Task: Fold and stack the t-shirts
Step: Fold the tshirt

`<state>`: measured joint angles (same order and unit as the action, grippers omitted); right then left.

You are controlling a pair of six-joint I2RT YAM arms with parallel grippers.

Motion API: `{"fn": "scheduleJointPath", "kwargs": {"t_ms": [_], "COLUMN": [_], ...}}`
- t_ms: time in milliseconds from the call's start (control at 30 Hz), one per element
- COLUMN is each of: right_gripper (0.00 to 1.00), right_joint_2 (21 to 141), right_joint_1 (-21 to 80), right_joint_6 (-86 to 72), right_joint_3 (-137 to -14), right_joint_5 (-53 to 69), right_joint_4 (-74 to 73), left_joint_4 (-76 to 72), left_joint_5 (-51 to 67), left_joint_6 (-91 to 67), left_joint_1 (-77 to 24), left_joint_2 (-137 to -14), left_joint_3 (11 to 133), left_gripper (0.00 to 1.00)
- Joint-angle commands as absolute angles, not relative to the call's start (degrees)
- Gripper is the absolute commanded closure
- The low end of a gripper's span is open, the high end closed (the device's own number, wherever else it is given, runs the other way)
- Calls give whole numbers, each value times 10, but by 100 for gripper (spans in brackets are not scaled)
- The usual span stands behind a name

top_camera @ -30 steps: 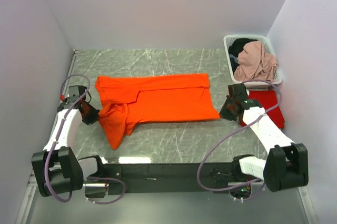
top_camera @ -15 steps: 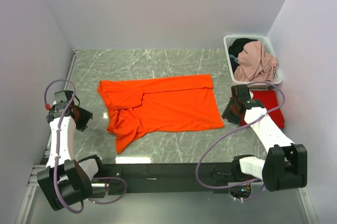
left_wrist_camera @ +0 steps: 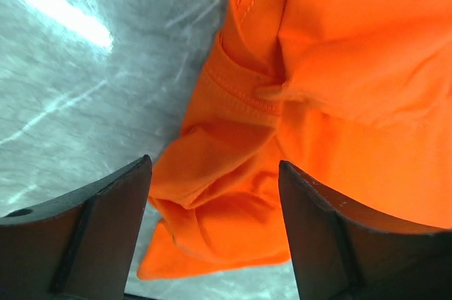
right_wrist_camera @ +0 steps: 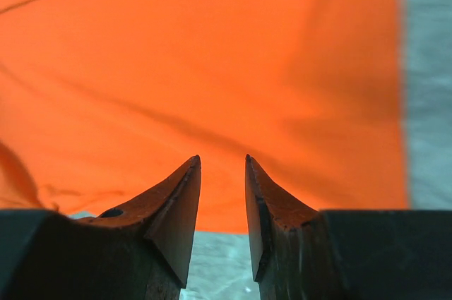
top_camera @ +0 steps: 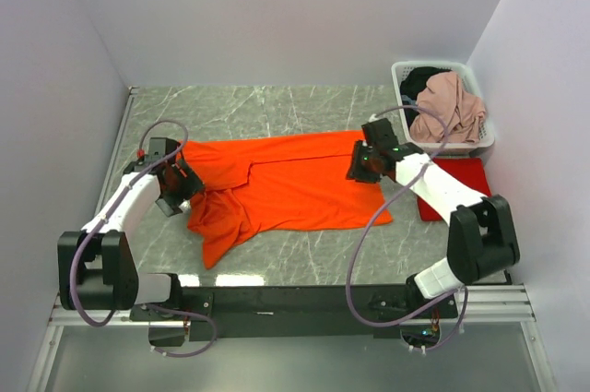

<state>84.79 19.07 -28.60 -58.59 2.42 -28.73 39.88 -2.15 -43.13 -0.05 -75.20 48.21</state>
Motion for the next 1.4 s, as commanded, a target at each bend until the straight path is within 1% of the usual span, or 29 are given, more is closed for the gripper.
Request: {"fn": "scheduleJointPath", "kwargs": {"t_ms": [0, 100, 267, 467, 667, 767, 900, 1000, 1100, 1200, 1300, 1367], "right_gripper": [61, 61, 61, 61, 61, 61, 61, 62, 62, 62, 61, 62], "right_joint_2": [863, 876, 877, 879, 881, 884, 883, 880, 876, 876, 878, 881], "right_joint_1": [211, 214, 215, 215, 214, 215, 215, 215, 214, 214, 214, 213], "right_joint_6": [-286, -295, -297, -292, -290, -291, -287, -283, -280, -279, -278, -278], "right_joint_3": [-605, -595, -579, -563, -546, -541, -537, -536, -532, -528, -526, -525], "right_joint_5": [47, 63, 70, 75, 84, 91, 91, 88, 86, 88, 90, 92], "right_joint_4": [-255, -239, -228, -218, -202, -195, -193, -195, -193, -191, -187, -185], "left_joint_4": [410, 408, 408, 414, 419, 415, 411, 414, 406, 400, 385, 374], "left_joint_5": [-106, -118, -124, -153, -171, -184, -212, -211, -195, -179, -143, -126], "left_joint_6": [-423, -415, -418, -431, -444, -454, -477, -496, -504, -509, -507, -503], "left_joint_1": [-22, -31, -73, -95, -105, -105, -105, -91, -62, -21, 39, 78], "left_joint_2": [-765, -789, -816, -857, -860, -860, -858, -847, -826, -798, -763, -748], "left_joint_3": [505, 503, 523, 548, 546, 533, 510, 490, 470, 440, 412, 399], "left_gripper": [23, 26, 25, 26, 30, 41, 60, 68, 74, 88, 92, 91]}}
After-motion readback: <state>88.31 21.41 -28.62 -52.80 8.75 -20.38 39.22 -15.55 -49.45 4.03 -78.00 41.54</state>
